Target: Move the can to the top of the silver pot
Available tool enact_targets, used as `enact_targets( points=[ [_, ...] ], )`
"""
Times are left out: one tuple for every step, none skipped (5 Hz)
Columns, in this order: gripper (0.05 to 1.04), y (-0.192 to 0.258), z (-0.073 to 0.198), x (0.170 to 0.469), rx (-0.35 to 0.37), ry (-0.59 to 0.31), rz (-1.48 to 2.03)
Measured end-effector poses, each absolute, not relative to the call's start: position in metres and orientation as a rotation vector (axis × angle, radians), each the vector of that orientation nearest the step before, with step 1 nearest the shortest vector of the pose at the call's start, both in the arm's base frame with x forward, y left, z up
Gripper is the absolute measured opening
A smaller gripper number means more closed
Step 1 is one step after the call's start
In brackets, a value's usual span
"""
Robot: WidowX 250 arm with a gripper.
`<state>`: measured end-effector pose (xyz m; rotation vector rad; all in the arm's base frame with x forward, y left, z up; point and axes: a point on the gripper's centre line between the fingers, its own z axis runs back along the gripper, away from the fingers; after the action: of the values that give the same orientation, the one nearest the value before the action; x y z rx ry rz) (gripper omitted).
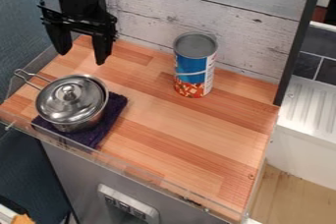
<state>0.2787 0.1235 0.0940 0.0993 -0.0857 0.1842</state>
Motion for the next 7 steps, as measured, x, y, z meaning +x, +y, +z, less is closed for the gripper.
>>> enact_targets(
  points=[
    [1.001, 0.121, 0.085, 0.278, 0.087, -0.059, 0.189],
    [1.001, 0.085, 0.082, 0.288, 0.069, -0.055, 0.095],
    [1.001, 0.045, 0.083, 0.295, 0.033, -0.056, 0.010],
    [1.001, -0.003, 0.085, 0.301, -0.013, -0.067, -0.092],
    [1.001, -0.037, 0.082, 0.321, -0.046, -0.075, -0.131],
    [1.001, -0.059, 0.080, 0.345, -0.082, -0.087, -0.147],
    [1.001, -0.067, 0.073, 0.368, -0.114, -0.098, -0.155]
  ],
)
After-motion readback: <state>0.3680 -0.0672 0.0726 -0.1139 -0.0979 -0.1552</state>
